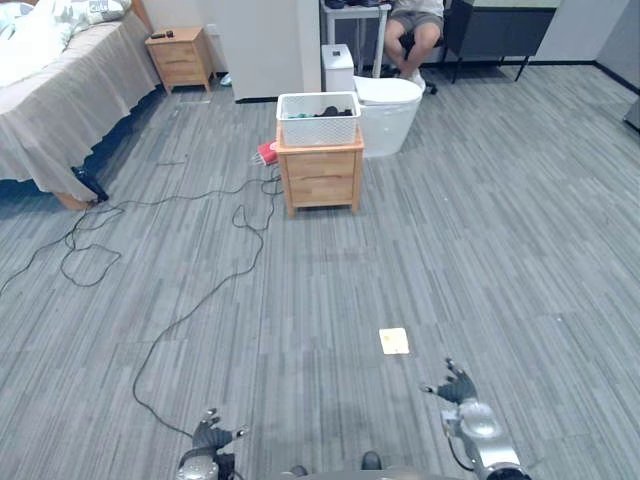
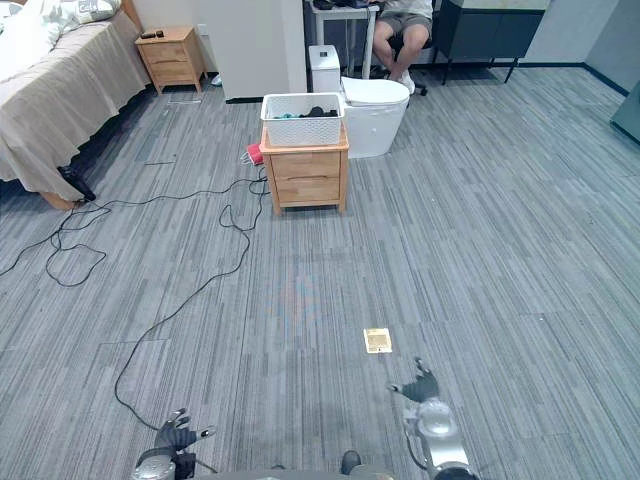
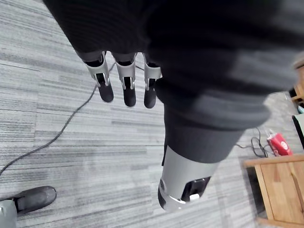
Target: Pick up the laundry basket with both hands and put the clothes into the washing machine.
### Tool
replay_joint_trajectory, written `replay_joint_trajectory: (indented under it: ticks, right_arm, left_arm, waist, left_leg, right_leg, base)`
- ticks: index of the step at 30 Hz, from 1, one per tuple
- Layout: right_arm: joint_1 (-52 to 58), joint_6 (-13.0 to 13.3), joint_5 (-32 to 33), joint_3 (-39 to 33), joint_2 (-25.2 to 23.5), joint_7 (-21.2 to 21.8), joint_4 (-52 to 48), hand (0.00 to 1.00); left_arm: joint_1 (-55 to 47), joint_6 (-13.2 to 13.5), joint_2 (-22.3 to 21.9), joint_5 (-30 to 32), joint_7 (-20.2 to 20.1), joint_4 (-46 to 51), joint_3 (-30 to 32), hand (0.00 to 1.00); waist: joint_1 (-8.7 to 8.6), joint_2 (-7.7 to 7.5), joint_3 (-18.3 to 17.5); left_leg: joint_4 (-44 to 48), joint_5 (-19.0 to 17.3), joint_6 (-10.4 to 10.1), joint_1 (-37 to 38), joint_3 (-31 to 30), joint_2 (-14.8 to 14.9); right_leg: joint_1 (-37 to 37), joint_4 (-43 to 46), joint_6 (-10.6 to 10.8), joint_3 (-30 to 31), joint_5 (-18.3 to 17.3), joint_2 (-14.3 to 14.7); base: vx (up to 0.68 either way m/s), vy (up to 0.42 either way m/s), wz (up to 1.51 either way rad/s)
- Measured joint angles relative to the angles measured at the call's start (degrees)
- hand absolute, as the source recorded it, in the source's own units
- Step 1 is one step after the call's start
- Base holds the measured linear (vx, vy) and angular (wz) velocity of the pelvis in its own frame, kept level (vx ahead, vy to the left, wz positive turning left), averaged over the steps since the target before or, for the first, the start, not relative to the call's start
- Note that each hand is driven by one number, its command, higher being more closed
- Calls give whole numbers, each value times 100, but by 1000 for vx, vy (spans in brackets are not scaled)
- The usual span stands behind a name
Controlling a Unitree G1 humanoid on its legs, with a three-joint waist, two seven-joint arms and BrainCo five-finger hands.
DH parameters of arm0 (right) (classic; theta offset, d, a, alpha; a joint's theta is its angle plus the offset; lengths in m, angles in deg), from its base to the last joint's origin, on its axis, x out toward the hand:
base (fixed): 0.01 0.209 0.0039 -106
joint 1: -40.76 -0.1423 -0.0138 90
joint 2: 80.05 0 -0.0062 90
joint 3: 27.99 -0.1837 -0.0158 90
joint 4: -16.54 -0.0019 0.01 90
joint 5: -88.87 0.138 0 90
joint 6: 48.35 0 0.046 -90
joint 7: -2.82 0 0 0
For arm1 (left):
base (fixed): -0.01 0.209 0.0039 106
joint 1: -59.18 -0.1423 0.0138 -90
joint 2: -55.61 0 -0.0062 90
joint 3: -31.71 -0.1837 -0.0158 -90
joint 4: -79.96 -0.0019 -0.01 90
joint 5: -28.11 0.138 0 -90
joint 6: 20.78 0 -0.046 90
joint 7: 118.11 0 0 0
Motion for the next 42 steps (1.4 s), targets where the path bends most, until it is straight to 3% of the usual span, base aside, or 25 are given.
replay_joint_trajectory:
  ticks: [5, 16, 22, 24, 25, 27, 28, 30, 32, 33, 35, 36, 37, 38, 39, 40, 41, 42]
  right_arm:
    - [101, -31, 177, -334, 38, 2, 317, 0]
    - [64, -30, 538, -837, -114, -31, 572, 0]
    - [-42, -30, 679, -995, -239, -168, 514, 0]
    - [-107, -23, 755, -999, -276, -247, 490, 0]
    - [-146, -21, 813, -965, -311, -252, 486, 0]
    - [-200, -21, 834, -894, -365, -267, 426, 0]
    - [-160, -22, 872, -755, -454, -277, 285, 0]
    - [-193, -22, 871, -680, -453, -275, 284, 0]
    - [-298, -22, 870, -595, -396, -308, 283, 0]
    - [-481, -17, 870, -584, -323, -359, 258, 0]
    - [-459, -14, 867, -579, -294, -385, 72, 0]
    - [-417, -10, 866, -580, -272, -392, 39, 0]
    - [-479, -11, 860, -587, -262, -393, -4, 0]
    - [-501, -5, 856, -586, -296, -384, -45, 0]
    - [-483, -8, 848, -585, -374, -351, -94, 0]
    - [-410, -12, 805, -566, -428, -338, -142, 0]
    - [-378, -15, 803, -505, -433, -339, -161, 0]
    - [-372, -14, 800, -435, -447, -334, -188, 0]
  left_arm:
    - [1, -2, 32, -18, -96, -153, 404, 0]
    - [3, -28, 33, -92, -102, -288, 607, 0]
    - [0, -20, 21, -160, -92, 48, 614, 0]
    - [3, -14, 22, -233, -86, 263, 606, 0]
    - [25, 6, 10, -337, -79, 413, 577, 0]
    - [7, 8, 31, -389, -63, 451, 533, 0]
    - [43, 8, 125, -468, 21, 471, 413, 0]
    - [78, 6, 180, -499, 33, 472, 396, 0]
    - [279, 8, 219, -519, 51, 470, 367, 0]
    - [468, 9, 196, -544, 104, 455, 307, 0]
    - [663, 12, 196, -539, 138, 438, 217, 0]
    - [705, 12, 157, -539, 137, 425, 181, 0]
    - [718, 22, 48, -511, 128, 424, 176, 0]
    - [718, 23, 41, -492, 124, 416, 177, 0]
    - [689, 23, 37, -485, 126, 385, 192, 0]
    - [673, 20, -21, -486, 128, 327, 285, 0]
    - [622, 24, -99, -485, 128, 335, 365, 0]
    - [575, 32, -142, -483, 122, 346, 377, 0]
  waist:
    - [-6, 5, -6]
    - [22, -65, 48]
    - [200, -129, 139]
    - [274, -154, 219]
    - [310, -192, 324]
    - [312, -175, 392]
    - [258, -145, 533]
    - [266, -171, 556]
    - [211, -198, 667]
    - [31, -148, 837]
    - [-107, -366, 943]
    - [-121, -428, 926]
    - [-188, -200, 959]
    - [-190, -142, 961]
    - [-188, -83, 973]
    - [-165, -33, 1002]
    - [-150, 15, 1012]
    - [-116, 28, 1019]
  left_leg:
    - [-128, 40, 16, 46, 0, -15]
    - [70, -18, 79, -360, -19, -6]
    - [958, -653, 153, -872, 163, 103]
    - [1362, -987, 220, -1036, 252, 132]
    - [1728, -1325, 313, -1056, 299, 154]
    - [1869, -1523, 372, -1009, 300, 173]
    - [1930, -1738, 425, -737, 298, 170]
    - [1869, -1770, 395, -581, 304, 186]
    - [1546, -1756, 361, -251, 226, 200]
    - [1054, -1674, 236, 161, 85, 249]
    - [686, -1617, 45, 667, -84, 46]
    - [676, -1652, -51, 815, -166, 50]
    - [871, -1554, -257, 845, -284, 291]
    - [1087, -1448, -435, 795, -303, 376]
    - [1771, -1152, -813, 674, -334, 508]
    - [2965, -590, -1028, 401, -354, 713]
    - [4094, -217, -1173, -5, -435, 928]
    - [5342, -244, -1157, -471, -432, 1157]
  right_leg:
    - [-7, -11, 10, -11, -7, 0]
    - [-314, 54, 102, -96, -101, -20]
    - [-816, 726, 223, 56, -537, -49]
    - [-1195, 1504, 370, 65, -974, -139]
    - [-1574, 2548, 525, -34, -1234, -265]
    - [-1940, 3455, 549, -272, -1215, -404]
    - [-2465, 4459, 647, -529, -1386, -572]
    - [-2668, 4344, 587, -757, -1466, -601]
    - [-2949, 3532, 472, -1063, -1353, -536]
    - [-3037, 2173, 327, -1243, -765, -347]
    - [-3231, 1033, 276, -1190, 38, -333]
    - [-3216, 1063, -68, -1092, 549, -350]
    - [-3353, 1772, -626, -1086, 634, -243]
    - [-3436, 2120, -684, -1111, 384, -229]
    - [-3400, 2686, -790, -1182, -133, -207]
    - [-3060, 2906, -810, -1203, -568, -134]
    - [-2685, 2836, -819, -1225, -785, -27]
    - [-2301, 2707, -839, -1216, -909, 93]
  base:
    - [0, 0, 0]
    - [-6, -1, 2]
    - [37, 37, -17]
    - [80, 96, -26]
    - [105, 114, -31]
    - [151, 115, -19]
    - [182, 79, -6]
    - [328, 68, 1]
    - [559, 19, 34]
    - [645, -49, 63]
    - [671, -101, 71]
    - [702, -190, 49]
    - [603, -194, 25]
    - [729, -266, 12]
    - [660, -277, 1]
    - [811, -318, 10]
    - [681, -252, 7]
    - [621, -200, -6]
